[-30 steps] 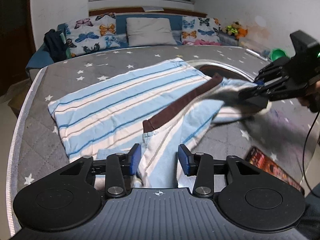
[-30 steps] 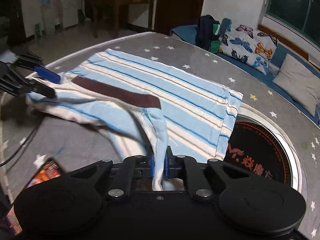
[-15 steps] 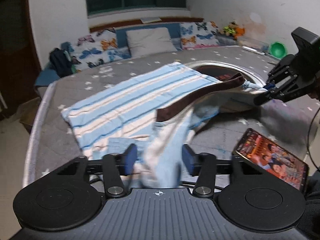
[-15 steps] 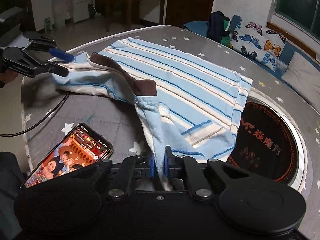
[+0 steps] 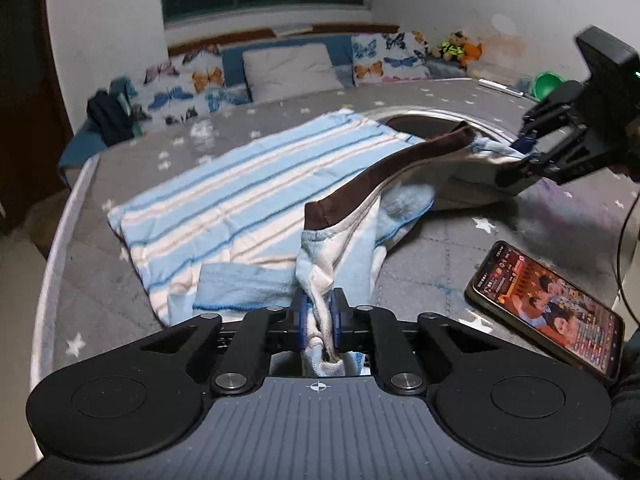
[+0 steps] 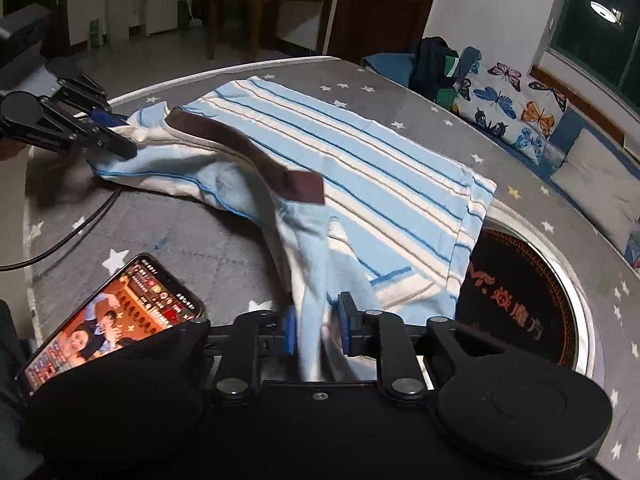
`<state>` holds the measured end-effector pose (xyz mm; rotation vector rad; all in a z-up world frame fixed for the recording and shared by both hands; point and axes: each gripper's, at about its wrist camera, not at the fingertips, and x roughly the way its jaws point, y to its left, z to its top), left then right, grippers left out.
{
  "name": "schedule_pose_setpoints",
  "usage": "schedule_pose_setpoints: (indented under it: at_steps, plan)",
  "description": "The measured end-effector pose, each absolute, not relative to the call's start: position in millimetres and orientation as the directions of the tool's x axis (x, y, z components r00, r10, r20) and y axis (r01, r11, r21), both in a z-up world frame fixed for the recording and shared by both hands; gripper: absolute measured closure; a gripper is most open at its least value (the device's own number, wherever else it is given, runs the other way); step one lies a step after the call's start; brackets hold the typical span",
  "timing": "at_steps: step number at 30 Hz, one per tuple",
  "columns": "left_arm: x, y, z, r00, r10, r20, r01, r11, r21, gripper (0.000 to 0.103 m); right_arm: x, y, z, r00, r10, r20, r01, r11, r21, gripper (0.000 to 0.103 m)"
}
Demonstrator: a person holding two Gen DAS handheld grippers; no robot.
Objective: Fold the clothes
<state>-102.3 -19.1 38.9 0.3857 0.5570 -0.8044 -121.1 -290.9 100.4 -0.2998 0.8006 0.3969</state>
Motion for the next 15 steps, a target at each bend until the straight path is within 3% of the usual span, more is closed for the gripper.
schedule_pose_setpoints:
  at_steps: [4,6,7,11,13,15]
  plan:
    - [-110.7,-21.1,40.1,0.576,-0.575,-0.582,0.773,0.614,0.159,0.086,-121.0,-287.5,102.1,0.627,0.23,-0.744,-0.459,0.881,-0.115,0.09]
    - [-114.8,-22.2,40.6,0.581,-0.579,-0.572,0.778,0.602,0.181,0.064,-121.0,-285.8,102.9,0.626,0.23,-0.745,-0.463,0.878,-0.118,0.091]
    - [-116.9,-22.7,40.9,0.584,-0.582,-0.567,0.78,0.595,0.192,0.062,-120.9,-285.0,103.4,0.626,0.23,-0.745,-0.465,0.877,-0.119,0.092]
    - [-109.2,-29.0,36.0,0.554,-0.581,-0.597,0.796,0.581,0.172,0.062,-136.6,-305.3,98.0,0.618,0.232,-0.751,-0.469,0.875,-0.116,0.093]
    - [-109.4,-31.4,33.1,0.551,-0.58,-0.601,0.8,0.573,0.18,0.067,-142.4,-306.6,97.8,0.612,0.227,-0.757,-0.469,0.875,-0.117,0.094]
    - [-113.7,-32.9,31.0,0.56,-0.584,-0.588,0.801,0.564,0.202,0.087,-147.0,-308.4,95.7,0.607,0.223,-0.763,-0.467,0.877,-0.115,0.094]
